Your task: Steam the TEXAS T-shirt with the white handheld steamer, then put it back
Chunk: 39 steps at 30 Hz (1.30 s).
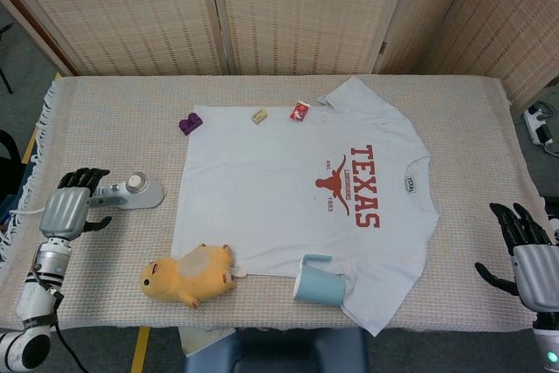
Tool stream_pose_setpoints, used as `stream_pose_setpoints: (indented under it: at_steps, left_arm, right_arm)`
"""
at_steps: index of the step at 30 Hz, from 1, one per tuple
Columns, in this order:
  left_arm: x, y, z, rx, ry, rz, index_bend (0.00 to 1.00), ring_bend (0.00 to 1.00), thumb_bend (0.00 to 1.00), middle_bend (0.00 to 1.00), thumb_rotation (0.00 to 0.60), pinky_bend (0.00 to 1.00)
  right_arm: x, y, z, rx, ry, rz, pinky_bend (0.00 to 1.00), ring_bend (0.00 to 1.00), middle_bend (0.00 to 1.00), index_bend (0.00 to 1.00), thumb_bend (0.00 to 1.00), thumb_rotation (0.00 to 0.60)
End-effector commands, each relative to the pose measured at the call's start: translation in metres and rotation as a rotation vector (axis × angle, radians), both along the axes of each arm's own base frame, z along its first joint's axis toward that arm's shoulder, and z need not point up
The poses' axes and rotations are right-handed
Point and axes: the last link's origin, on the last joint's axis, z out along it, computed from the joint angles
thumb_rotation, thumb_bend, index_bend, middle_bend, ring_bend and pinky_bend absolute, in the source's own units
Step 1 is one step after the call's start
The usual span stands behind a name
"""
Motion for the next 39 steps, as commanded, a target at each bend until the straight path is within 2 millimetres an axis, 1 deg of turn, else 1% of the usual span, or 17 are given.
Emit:
stream_pose_setpoints:
  at_steps: [1, 5, 12, 14, 20, 26, 30, 34, 36, 37, 39]
  left_arm:
    - [-0.002, 0.021, -0.009, 0.007, 0.017, 0.039, 0.22, 0.16, 0.22, 0.23, 0.6, 0.19]
    - [-0.01, 0.034, -0.016, 0.006, 0.02, 0.089, 0.23, 0.17, 0.23, 0.24, 0.6, 0.19]
    - [-0.022, 0.043, -0.03, 0.0, -0.011, 0.144, 0.25, 0.18, 0.24, 0.26, 0.6, 0.2]
    - [-0.023, 0.046, -0.033, 0.01, -0.01, 0.144, 0.27, 0.19, 0.25, 0.27, 0.6, 0.2]
    - [-0.03, 0.058, -0.037, 0.027, 0.008, 0.158, 0.33, 0.23, 0.32, 0.33, 0.6, 0.22]
    - [-0.039, 0.066, -0.04, 0.024, 0.026, 0.183, 0.39, 0.27, 0.34, 0.39, 0.6, 0.23]
    - [-0.042, 0.07, -0.044, 0.009, 0.039, 0.187, 0.51, 0.33, 0.34, 0.47, 0.6, 0.27]
    - [-0.044, 0.072, -0.047, 0.002, 0.034, 0.19, 0.63, 0.43, 0.36, 0.58, 0.6, 0.33]
    - [-0.045, 0.074, -0.05, -0.014, 0.031, 0.191, 0.68, 0.49, 0.37, 0.65, 0.6, 0.38]
    - [-0.046, 0.075, -0.051, -0.025, 0.029, 0.194, 0.71, 0.53, 0.37, 0.7, 0.6, 0.43]
    - [-0.047, 0.076, -0.052, -0.043, 0.023, 0.196, 0.75, 0.59, 0.38, 0.76, 0.6, 0.49]
  right_arm:
    - [0.0, -0.001, 0.0, 0.001, 0.002, -0.005, 0.19, 0.04, 0.11, 0.0, 0.13, 0.6]
    - [-0.001, -0.001, -0.001, 0.001, 0.002, -0.011, 0.19, 0.04, 0.11, 0.0, 0.13, 0.6]
    - [-0.003, -0.001, -0.001, -0.001, 0.003, -0.025, 0.19, 0.04, 0.11, 0.0, 0.13, 0.6]
    - [-0.003, 0.0, -0.001, -0.001, 0.004, -0.026, 0.19, 0.04, 0.11, 0.0, 0.13, 0.6]
    - [-0.002, 0.0, -0.001, -0.003, 0.007, -0.03, 0.19, 0.04, 0.11, 0.0, 0.13, 0.6]
    - [-0.003, 0.001, -0.001, -0.003, 0.008, -0.037, 0.19, 0.04, 0.11, 0.0, 0.14, 0.6]
    - [-0.002, 0.001, -0.003, -0.002, 0.007, -0.041, 0.19, 0.04, 0.11, 0.0, 0.13, 0.6]
    - [-0.002, 0.001, -0.004, 0.001, 0.007, -0.044, 0.19, 0.04, 0.11, 0.0, 0.13, 0.6]
    - [-0.002, 0.001, -0.004, 0.0, 0.007, -0.045, 0.19, 0.04, 0.11, 0.0, 0.14, 0.6]
    - [-0.002, 0.001, -0.004, 0.0, 0.006, -0.046, 0.19, 0.04, 0.11, 0.0, 0.14, 0.6]
    - [-0.003, 0.0, -0.005, 0.006, 0.001, -0.053, 0.19, 0.04, 0.11, 0.0, 0.13, 0.6]
